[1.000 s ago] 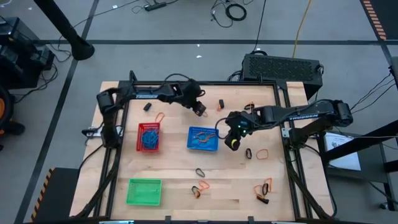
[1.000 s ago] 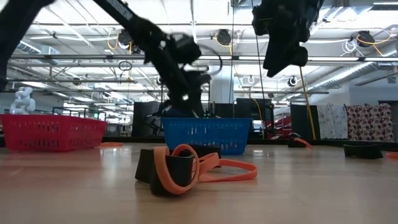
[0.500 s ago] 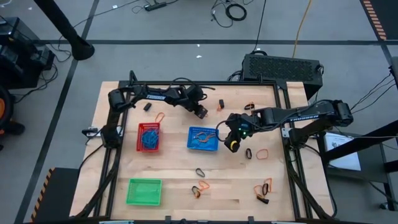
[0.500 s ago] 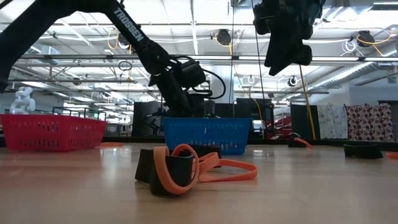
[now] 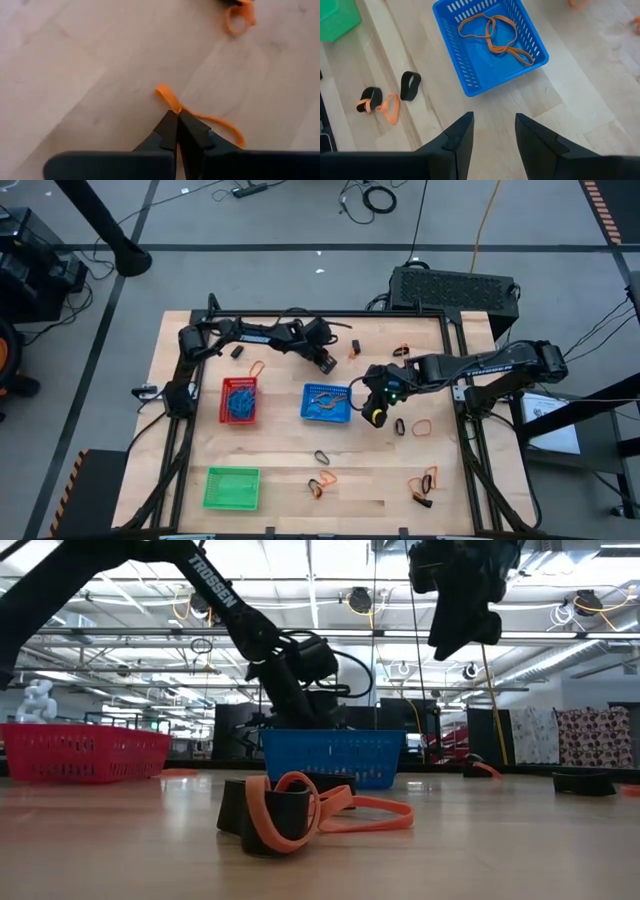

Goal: Sort rubber bands into baskets

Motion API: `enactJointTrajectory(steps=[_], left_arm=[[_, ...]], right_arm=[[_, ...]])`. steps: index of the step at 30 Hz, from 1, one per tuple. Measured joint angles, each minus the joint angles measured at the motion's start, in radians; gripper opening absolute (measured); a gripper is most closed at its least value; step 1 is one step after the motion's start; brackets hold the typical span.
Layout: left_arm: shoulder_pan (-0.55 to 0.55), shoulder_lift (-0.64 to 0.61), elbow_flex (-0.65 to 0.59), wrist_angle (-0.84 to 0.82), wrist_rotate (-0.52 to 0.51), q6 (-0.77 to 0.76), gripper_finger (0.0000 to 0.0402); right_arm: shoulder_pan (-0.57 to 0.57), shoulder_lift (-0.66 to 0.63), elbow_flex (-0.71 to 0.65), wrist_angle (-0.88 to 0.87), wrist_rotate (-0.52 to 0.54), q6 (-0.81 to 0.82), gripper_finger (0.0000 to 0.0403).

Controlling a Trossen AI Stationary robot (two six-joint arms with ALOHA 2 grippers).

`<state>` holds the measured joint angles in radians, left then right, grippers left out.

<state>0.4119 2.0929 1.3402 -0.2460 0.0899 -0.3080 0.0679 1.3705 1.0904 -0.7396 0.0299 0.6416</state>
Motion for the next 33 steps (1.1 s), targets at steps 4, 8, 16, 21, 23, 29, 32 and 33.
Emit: enactJointTrajectory(steps=[4, 8, 16, 21, 23, 29, 32, 33], left_arm=[[-0.029, -0.045, 0.006, -0.007, 0.053, -0.015, 0.0006], [-0.067, -0.125, 0.009, -0.004, 0.048, -0.025, 0.0004], [-0.199, -0.248, 0.01, 0.018, 0.033, -0.109, 0.0003], [-0.316, -0.256, 0.01, -0.013, -0.028, -0.185, 0.0002], [-0.356, -0.252, 0.009, -0.053, -0.106, -0.217, 0.0002], [-0.426, -0.245, -0.047, -0.102, -0.233, -0.344, 0.0002], [-0.429, -0.246, -0.072, -0.101, -0.242, -0.368, 0.0002], [-0.428, -0.246, -0.08, -0.103, -0.245, -0.369, 0.0002]], right_arm=[[0.016, 0.0, 0.0, -0.006, 0.0, -0.021, 0.0137], [0.044, 0.0, 0.0, -0.014, 0.0, -0.046, 0.0137], [0.094, 0.0, 0.0, -0.003, 0.005, -0.108, 0.0137], [0.12, 0.0, 0.0, 0.049, 0.005, -0.163, 0.0137], [0.128, 0.0, 0.0, 0.08, 0.005, -0.186, 0.0137], [0.161, 0.0, 0.0, 0.139, -0.008, -0.209, 0.0137], [0.184, 0.0, 0.0, 0.119, -0.025, -0.204, 0.0137], [0.191, 0.0, 0.0, 0.104, -0.042, -0.195, 0.0137]])
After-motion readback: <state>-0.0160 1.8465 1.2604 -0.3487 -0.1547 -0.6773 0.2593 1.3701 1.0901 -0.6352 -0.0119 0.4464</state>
